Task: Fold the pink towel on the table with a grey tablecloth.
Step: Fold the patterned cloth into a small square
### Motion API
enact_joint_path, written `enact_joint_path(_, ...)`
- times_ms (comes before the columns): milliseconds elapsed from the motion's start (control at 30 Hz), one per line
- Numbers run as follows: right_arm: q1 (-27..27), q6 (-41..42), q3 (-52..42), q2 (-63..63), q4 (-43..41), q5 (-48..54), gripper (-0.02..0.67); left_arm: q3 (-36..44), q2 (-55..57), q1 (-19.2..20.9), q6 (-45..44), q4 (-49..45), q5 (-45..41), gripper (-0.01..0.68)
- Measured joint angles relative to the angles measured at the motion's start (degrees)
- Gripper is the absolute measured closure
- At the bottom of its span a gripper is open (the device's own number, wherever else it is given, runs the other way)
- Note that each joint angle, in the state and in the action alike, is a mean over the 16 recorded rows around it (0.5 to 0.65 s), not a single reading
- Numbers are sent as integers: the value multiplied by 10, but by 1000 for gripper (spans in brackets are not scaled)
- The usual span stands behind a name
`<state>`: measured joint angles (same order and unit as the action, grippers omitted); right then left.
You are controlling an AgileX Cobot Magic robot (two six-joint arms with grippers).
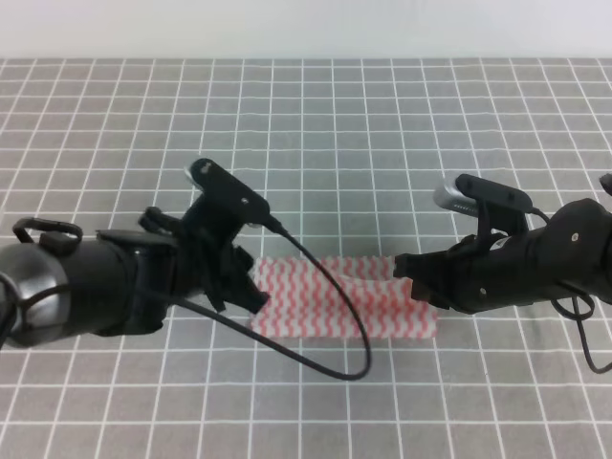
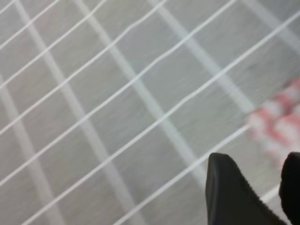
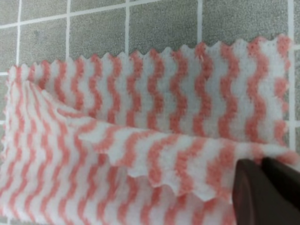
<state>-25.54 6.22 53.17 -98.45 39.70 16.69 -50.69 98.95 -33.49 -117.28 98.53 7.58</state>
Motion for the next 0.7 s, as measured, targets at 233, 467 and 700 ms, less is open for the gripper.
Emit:
enact_joint_path(233,0,-1,0,0,0,-4,654,-3,12,0,-1,17,-69,562)
enact_joint_path(467,0,-2,0,-1,3,-14,585,-4,40,-1,-6,16,-113,653)
enact_joint_path(700,0,-2,0,-1,9,-45,443,-4,56,-1,-13,14,-108,673)
